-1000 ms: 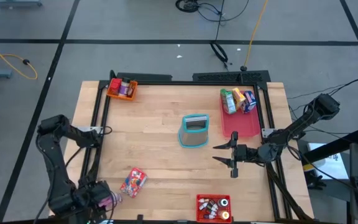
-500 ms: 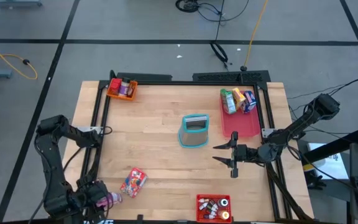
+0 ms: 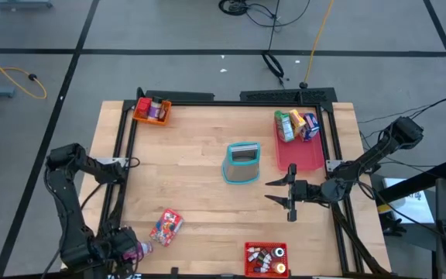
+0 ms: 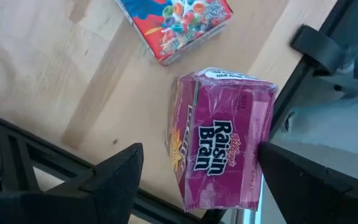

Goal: Pick & Place Kitchen Items
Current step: Put the purple cereal box into the pink bin

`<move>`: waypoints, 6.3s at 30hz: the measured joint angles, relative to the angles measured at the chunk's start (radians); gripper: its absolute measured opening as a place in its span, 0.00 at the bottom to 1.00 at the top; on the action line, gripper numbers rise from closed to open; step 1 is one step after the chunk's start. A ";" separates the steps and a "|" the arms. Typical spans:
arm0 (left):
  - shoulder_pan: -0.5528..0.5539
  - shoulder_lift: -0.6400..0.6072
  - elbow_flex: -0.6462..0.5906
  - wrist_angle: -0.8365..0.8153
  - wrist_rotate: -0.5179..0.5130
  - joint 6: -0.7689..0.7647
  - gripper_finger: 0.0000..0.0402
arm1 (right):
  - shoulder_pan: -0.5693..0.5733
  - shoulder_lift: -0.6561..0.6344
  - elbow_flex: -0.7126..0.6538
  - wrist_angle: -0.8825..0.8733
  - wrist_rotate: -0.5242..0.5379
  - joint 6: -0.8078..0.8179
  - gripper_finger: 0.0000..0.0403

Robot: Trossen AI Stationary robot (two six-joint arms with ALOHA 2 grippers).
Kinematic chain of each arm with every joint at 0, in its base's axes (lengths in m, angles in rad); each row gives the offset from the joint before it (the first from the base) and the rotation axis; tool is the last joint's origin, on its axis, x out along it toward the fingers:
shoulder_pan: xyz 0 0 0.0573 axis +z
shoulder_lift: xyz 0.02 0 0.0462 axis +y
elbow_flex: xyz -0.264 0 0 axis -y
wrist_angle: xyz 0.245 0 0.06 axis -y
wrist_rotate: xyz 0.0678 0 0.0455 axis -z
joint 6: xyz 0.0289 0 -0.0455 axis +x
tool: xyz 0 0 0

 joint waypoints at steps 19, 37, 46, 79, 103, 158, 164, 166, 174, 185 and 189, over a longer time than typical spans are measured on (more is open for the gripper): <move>0.000 0.000 0.000 0.023 -0.142 -0.020 0.80 | 0.000 0.000 0.000 0.000 0.001 0.000 0.42; 0.003 0.000 0.000 0.012 -0.042 -0.308 0.79 | 0.000 0.000 0.000 0.000 0.001 0.000 0.42; 0.019 0.000 0.000 0.030 -0.082 -0.387 0.79 | 0.000 0.000 0.000 -0.001 0.001 0.000 0.42; 0.254 0.039 0.061 0.043 0.248 -0.015 0.03 | -0.001 0.000 0.000 0.000 -0.056 0.026 0.42; 0.654 0.038 0.287 0.089 0.158 0.608 0.01 | -0.022 0.027 0.001 0.030 -0.317 0.085 0.42; 0.769 0.397 0.597 0.322 0.032 1.136 0.00 | -0.199 0.595 0.309 0.129 -0.760 0.238 0.67; 0.768 0.397 0.597 0.314 0.025 1.157 0.00 | -0.199 0.642 0.397 0.025 -0.761 0.231 0.62; 0.767 0.397 0.596 0.312 0.023 1.159 0.00 | -0.199 0.640 0.403 0.030 -0.761 0.225 0.58; 0.761 0.397 0.592 0.311 0.016 1.154 0.06 | -0.199 0.640 0.403 0.009 -0.760 0.232 0.29; 0.761 0.397 0.592 0.318 0.019 1.125 0.06 | -0.198 0.640 0.403 0.008 -0.763 0.233 0.11; 0.761 0.397 0.591 0.327 0.019 1.127 0.07 | -0.199 0.640 0.403 0.004 -0.796 0.252 0.12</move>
